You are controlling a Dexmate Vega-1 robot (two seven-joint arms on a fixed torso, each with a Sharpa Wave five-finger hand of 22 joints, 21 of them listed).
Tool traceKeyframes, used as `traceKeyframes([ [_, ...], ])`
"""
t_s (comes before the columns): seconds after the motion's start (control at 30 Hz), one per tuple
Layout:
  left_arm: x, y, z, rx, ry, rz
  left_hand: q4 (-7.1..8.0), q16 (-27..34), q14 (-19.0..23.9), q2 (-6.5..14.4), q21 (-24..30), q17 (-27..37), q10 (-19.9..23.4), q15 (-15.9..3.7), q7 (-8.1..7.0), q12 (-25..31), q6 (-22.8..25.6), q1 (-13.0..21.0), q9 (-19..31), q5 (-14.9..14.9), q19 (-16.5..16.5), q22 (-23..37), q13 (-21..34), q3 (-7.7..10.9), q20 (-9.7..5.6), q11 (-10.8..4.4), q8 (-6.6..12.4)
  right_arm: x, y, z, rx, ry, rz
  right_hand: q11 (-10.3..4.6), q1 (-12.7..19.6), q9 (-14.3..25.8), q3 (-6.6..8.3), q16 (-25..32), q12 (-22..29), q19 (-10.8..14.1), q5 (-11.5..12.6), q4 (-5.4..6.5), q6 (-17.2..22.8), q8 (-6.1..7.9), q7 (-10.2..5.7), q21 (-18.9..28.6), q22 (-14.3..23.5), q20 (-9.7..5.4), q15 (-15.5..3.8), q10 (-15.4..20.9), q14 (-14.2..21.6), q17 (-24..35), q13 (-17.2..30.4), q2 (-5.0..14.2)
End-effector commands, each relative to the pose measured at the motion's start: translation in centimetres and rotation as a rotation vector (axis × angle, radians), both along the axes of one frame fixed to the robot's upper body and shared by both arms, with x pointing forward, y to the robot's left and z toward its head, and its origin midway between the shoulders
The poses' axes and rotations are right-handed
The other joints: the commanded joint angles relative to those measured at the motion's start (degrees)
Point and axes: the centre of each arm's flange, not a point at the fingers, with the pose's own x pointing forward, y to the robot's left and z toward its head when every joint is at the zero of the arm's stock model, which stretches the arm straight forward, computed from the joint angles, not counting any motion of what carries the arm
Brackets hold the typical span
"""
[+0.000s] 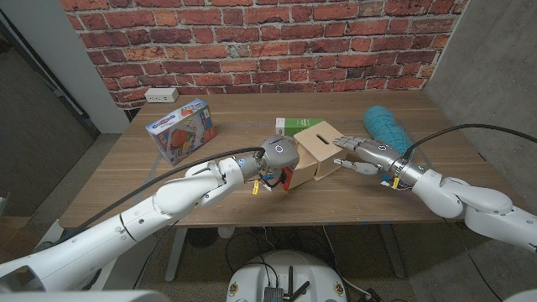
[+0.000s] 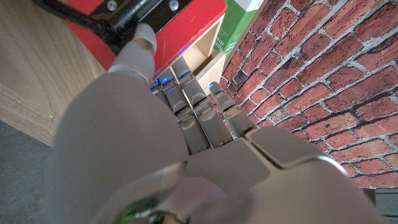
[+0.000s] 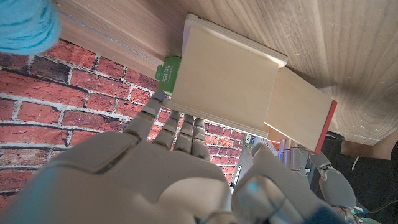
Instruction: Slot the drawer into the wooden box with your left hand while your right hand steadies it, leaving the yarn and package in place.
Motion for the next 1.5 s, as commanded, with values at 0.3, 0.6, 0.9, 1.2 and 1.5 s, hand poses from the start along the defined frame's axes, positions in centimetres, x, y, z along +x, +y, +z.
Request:
traceKeyframes([
  [0.3,-1.2,1.1,-1.1,-0.061,-0.008,0.026,0.19,0.34,1.46,3.78,0.55,0.18,1.88,-2.45,0.44,0.47,1.02,3.27,0.08,0.6,0.83,0.33,0.23,-0.18,-9.43,-1.22,0.03,-0.2,0.4,-0.1,0.008,0.007,-0.014,0.04,-0.08,0.24,0.7,0.16,0.1,2.6,-0.18,0.04,0.74,0.14,0.03,0.06,0.19,-6.18,-1.9,2.23,0.84,0.25,0.36,2.49],
  [0.6,-0.8,1.2,-1.0,-0.077,-0.029,0.022,0.17,0.31,1.56,3.7,0.56,0.17,1.95,-2.46,0.25,0.44,1.1,3.37,0.11,0.62,1.0,0.33,0.23,-0.33,-9.44,-1.24,-0.08,-0.1,0.3,0.0,0.009,0.014,-0.018,0.09,-0.1,0.24,0.74,0.14,0.08,2.74,-0.2,0.05,0.96,0.16,0.03,-0.01,0.19,-6.12,-1.69,2.37,0.94,0.28,0.37,2.49],
  [0.9,-0.1,1.1,-0.9,-0.089,-0.051,0.012,0.2,0.28,1.61,3.72,0.55,0.16,1.99,-2.45,0.34,0.41,1.19,3.42,0.13,0.64,1.09,0.33,0.23,-0.4,-9.45,-1.23,-0.14,-0.1,0.4,-0.2,0.013,0.02,-0.024,0.12,-0.14,0.24,0.74,0.15,0.06,2.86,-0.23,0.07,1.24,0.18,0.08,-0.07,0.2,-6.14,-1.8,2.52,1.07,0.34,0.37,2.46],
  [1.2,0.7,0.6,-0.5,-0.09,-0.065,-0.008,0.23,0.22,1.61,3.75,0.52,0.15,1.96,-2.46,0.29,0.36,1.15,3.47,0.16,0.66,1.14,0.33,0.24,-0.49,-9.45,-1.22,-0.27,-0.1,0.2,-0.2,0.017,0.021,-0.026,0.17,-0.16,0.24,0.77,0.14,0.07,2.9,-0.24,0.09,1.34,0.15,0.06,-0.14,0.2,-6.08,-1.68,2.73,1.16,0.39,0.38,2.47],
  [1.5,1.1,0.1,-0.3,-0.106,-0.042,0.001,0.25,0.11,1.49,3.69,0.45,0.13,1.8,-2.46,0.27,0.25,1.03,3.48,0.3,0.68,1.11,0.31,0.24,-0.62,-9.44,-1.19,-0.35,-0.1,0.2,-0.2,0.019,0.022,-0.03,0.1,-0.17,0.25,0.8,0.11,0.04,2.98,-0.25,0.11,1.48,0.14,0.01,-0.18,0.2,-6.05,-1.75,2.79,1.17,0.44,0.38,2.5],
])
